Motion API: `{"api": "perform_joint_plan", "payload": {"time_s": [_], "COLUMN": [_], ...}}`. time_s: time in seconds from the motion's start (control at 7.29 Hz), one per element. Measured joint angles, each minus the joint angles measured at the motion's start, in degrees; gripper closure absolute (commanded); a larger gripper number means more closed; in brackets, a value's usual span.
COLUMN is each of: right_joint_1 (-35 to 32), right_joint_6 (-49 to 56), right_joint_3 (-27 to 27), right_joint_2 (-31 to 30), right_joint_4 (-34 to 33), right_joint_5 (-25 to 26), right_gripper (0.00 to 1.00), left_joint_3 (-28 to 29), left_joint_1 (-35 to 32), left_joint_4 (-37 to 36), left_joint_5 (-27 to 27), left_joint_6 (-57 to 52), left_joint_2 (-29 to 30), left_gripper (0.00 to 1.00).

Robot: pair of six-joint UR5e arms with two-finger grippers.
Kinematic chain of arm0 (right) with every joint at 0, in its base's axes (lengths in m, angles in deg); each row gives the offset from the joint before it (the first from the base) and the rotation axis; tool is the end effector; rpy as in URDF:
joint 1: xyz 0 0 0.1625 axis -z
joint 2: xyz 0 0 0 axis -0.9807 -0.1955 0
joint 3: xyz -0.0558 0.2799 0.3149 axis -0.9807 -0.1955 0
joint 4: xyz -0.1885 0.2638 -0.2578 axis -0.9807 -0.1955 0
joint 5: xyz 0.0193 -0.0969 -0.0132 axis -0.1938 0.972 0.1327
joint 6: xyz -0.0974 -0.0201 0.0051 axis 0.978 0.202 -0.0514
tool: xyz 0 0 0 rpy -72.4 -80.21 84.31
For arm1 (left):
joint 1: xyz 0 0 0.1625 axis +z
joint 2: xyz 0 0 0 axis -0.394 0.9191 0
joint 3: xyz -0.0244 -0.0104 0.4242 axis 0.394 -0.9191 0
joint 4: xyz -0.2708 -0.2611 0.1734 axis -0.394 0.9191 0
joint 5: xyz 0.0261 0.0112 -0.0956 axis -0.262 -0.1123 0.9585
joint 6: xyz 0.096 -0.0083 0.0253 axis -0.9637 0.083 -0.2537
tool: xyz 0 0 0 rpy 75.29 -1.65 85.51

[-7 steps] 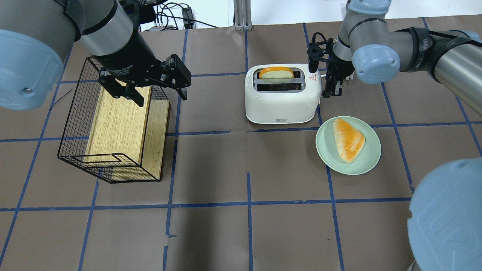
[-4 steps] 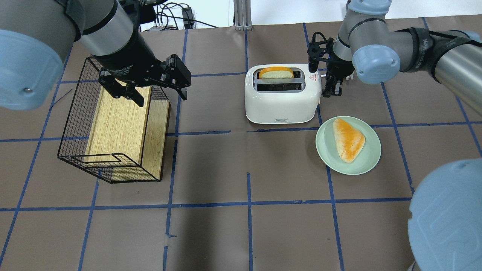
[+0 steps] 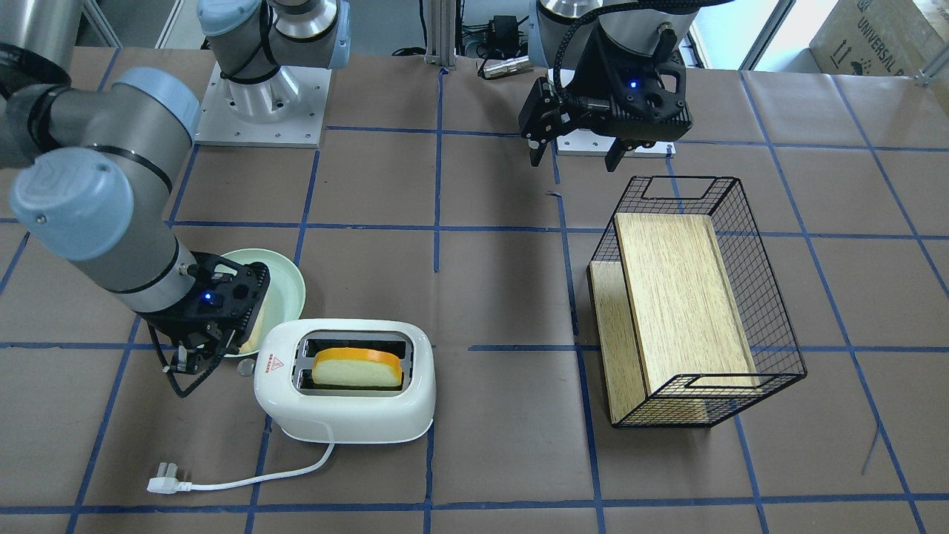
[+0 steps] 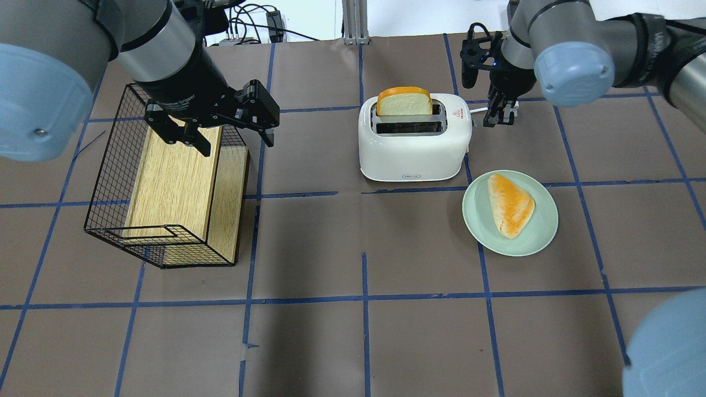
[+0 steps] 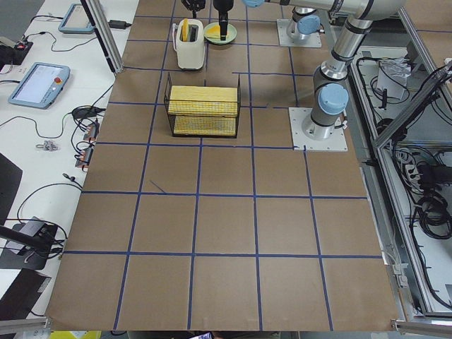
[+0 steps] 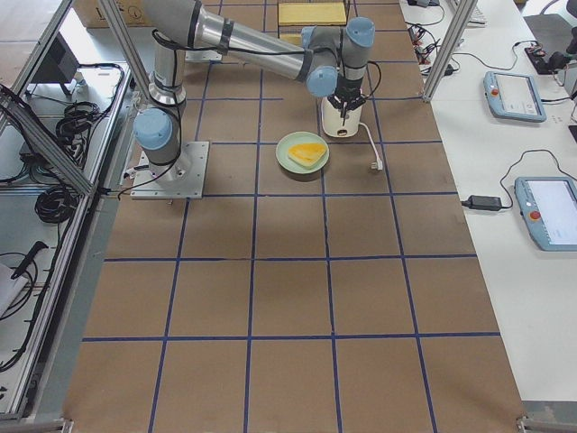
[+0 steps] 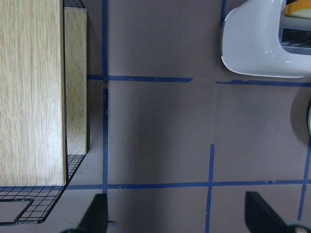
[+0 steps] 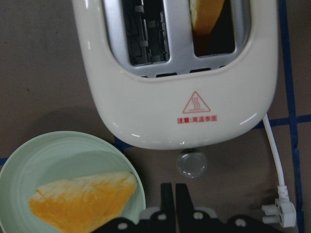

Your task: Press toaster with right arm

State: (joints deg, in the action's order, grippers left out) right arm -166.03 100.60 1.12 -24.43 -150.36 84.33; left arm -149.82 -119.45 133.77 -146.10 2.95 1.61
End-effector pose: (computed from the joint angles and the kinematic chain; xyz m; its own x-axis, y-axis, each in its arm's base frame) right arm 0.1094 -0.6108 0.3502 -0.1576 -0.9874 0.0173 -0.9864 0.1566 -0.0493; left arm -0.1962 -0.4607 0.5067 -0.9917 -0.0454 0.1201 -0.0463 0.9989 -0.0050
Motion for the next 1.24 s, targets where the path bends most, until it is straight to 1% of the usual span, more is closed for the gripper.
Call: {"api": "perform_joint_plan", "payload": {"time_s": [0.14, 0.27, 0.69, 0.82, 0.96, 1.1, 1.24], "right_joint_1": [0.2, 0.3, 0.1, -0.1, -0.4, -0.6, -0.7], "right_joint_6": [-3.3, -9.8, -43.7, -54.2, -62.3, -67.0, -68.9], "right_joint_3": [-0.2, -0.2, -0.3, -0.2, -0.1, 0.1, 0.2], "right_joint_2": [-2.4, -4.5, -12.8, -14.8, -16.9, -18.5, -19.3], "right_joint_4": [1.3, 3.1, 11.3, 13.7, 16.2, 18.2, 19.3], "right_joint_5": [-0.1, -0.3, -1.5, -1.0, -0.4, 0.0, 0.0], "right_gripper": [0.0, 0.0, 0.0, 0.0, 0.0, 0.0, 0.0], "left_joint_3": [0.0, 0.0, 0.0, 0.0, 0.0, 0.0, 0.0], "left_joint_1": [0.0, 0.0, 0.0, 0.0, 0.0, 0.0, 0.0], "left_joint_4": [0.0, 0.0, 0.0, 0.0, 0.0, 0.0, 0.0], "left_joint_5": [0.0, 0.0, 0.0, 0.0, 0.0, 0.0, 0.0], "left_joint_6": [0.0, 0.0, 0.0, 0.0, 0.0, 0.0, 0.0], "left_joint_2": [0.0, 0.0, 0.0, 0.0, 0.0, 0.0, 0.0], "left_gripper": [0.0, 0.0, 0.0, 0.0, 0.0, 0.0, 0.0]}}
